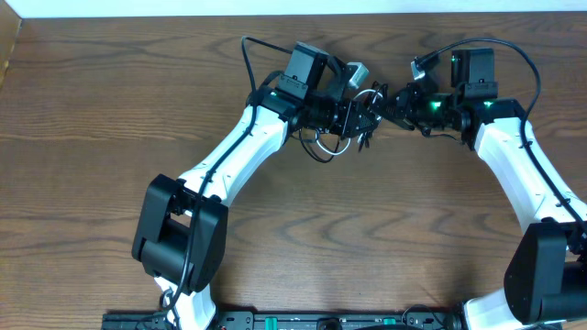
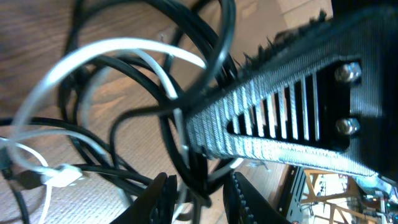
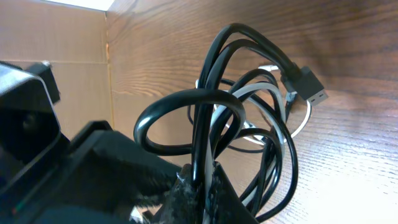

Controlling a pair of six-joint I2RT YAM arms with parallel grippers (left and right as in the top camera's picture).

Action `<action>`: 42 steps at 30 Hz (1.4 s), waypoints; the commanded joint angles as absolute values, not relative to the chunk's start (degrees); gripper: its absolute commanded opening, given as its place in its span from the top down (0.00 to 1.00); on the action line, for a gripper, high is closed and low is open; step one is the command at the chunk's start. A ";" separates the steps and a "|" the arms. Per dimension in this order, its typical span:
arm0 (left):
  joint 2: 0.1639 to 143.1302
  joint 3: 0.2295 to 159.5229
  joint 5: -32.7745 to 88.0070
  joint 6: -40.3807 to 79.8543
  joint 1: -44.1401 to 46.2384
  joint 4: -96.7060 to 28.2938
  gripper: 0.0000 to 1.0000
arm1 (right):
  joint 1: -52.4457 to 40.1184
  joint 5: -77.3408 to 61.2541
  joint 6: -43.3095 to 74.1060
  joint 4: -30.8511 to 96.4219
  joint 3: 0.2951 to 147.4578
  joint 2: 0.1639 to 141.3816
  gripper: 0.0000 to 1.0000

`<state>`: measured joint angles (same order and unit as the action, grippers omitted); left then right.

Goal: Untangle cables

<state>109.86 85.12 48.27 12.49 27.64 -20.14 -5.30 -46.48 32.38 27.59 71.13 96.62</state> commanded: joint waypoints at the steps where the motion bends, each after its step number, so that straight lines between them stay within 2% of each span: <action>1: 110.28 85.34 47.40 13.19 25.93 -19.84 0.71 | -5.17 -50.92 30.76 27.66 71.24 96.16 0.99; 6: 110.28 85.34 47.40 13.21 25.91 -19.81 0.71 | -4.82 -56.05 30.11 26.98 71.24 96.16 0.99; 27: 112.60 85.34 45.17 14.92 31.44 -19.75 0.71 | -4.71 -57.14 31.27 23.24 71.24 96.16 0.99; 28: 112.64 85.34 45.17 14.92 31.48 -19.75 0.76 | -4.60 -57.14 31.27 23.20 71.24 96.16 0.99; 29: 112.68 85.34 45.15 14.92 31.48 -19.66 0.89 | -4.43 -57.12 31.27 23.18 71.24 96.16 0.99; 31: 112.73 85.34 44.95 14.92 31.40 -19.40 0.92 | -3.77 -56.64 31.24 23.18 71.24 96.16 0.99; 37: 112.73 85.34 42.78 15.11 29.41 -19.40 0.92 | -1.02 -45.95 31.22 25.91 71.24 96.16 0.99; 42: 112.71 85.34 39.97 15.16 25.36 -20.51 0.93 | 0.99 -28.03 30.33 32.88 71.24 96.16 0.99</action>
